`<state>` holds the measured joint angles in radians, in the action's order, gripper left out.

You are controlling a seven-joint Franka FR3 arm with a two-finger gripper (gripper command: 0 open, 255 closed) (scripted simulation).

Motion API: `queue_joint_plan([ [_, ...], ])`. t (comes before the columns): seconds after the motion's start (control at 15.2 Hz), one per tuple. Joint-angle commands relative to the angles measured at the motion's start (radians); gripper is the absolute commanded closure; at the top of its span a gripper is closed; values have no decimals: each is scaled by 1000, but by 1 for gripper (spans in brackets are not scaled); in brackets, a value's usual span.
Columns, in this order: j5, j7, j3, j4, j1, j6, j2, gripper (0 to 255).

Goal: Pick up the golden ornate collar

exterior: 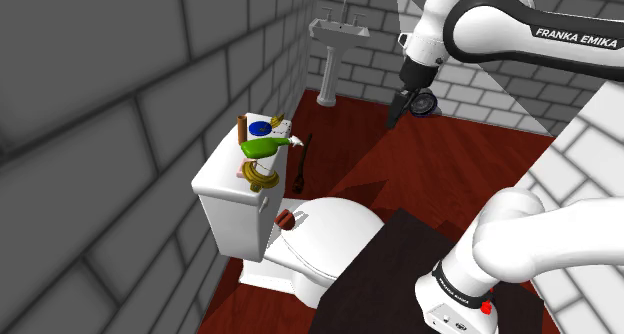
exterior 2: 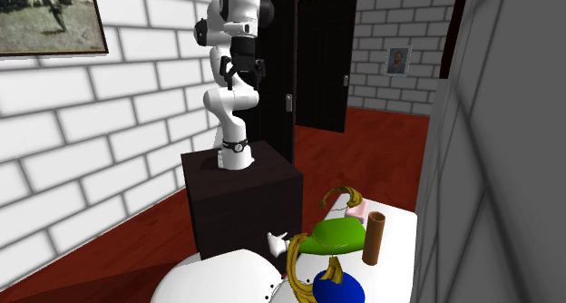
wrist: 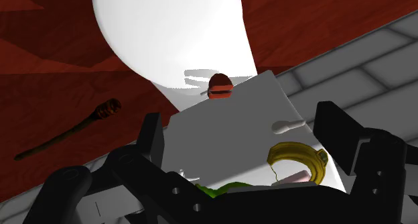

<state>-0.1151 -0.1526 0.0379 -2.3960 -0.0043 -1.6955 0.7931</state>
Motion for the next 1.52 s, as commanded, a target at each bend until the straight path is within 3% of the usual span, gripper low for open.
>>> queue_joint_plan([
  [0.0,0,0,0,0,0,0,0,0],
  [0.73,60,148,-105,30,48,-278,-320,0],
  [1.45,42,294,-193,218,80,-471,-709,0],
])
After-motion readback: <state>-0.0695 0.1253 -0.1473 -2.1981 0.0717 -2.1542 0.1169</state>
